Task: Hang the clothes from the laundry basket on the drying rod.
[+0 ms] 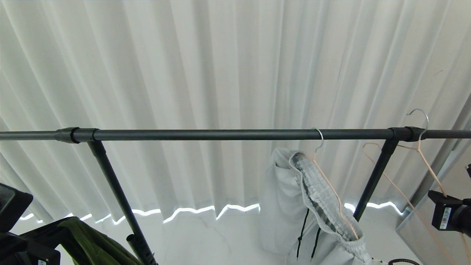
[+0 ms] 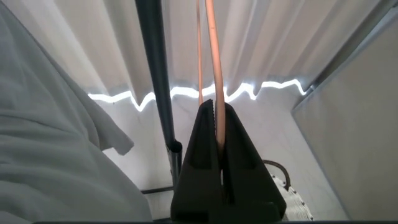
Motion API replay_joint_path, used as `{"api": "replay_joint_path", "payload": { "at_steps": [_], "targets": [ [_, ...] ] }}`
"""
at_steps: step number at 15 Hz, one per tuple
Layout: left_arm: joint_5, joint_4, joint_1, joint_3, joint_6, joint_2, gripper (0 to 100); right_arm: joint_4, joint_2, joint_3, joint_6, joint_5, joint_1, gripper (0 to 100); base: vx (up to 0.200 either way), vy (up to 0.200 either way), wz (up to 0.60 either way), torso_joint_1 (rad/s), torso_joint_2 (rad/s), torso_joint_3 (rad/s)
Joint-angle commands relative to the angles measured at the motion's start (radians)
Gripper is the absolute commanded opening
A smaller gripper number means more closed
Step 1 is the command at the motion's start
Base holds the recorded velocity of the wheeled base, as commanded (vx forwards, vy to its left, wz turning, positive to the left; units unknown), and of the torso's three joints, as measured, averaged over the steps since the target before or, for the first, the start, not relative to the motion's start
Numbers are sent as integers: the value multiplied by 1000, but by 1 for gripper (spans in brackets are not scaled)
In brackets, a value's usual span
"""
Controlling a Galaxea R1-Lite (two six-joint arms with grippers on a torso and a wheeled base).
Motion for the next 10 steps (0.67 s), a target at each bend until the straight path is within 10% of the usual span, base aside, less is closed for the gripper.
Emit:
{"api": "replay_joint_path", "payload": {
  "at_steps": [1, 10],
  "targets": [
    [0, 0, 0, 3, 0, 1, 0, 0, 0, 0, 0, 0, 1, 0, -200, 0, 0, 7, 2, -2],
    [0, 0, 0, 6, 0, 1, 0, 0, 0, 0, -3, 6, 2, 0, -200, 0, 0, 3, 2, 4]
  ]
}}
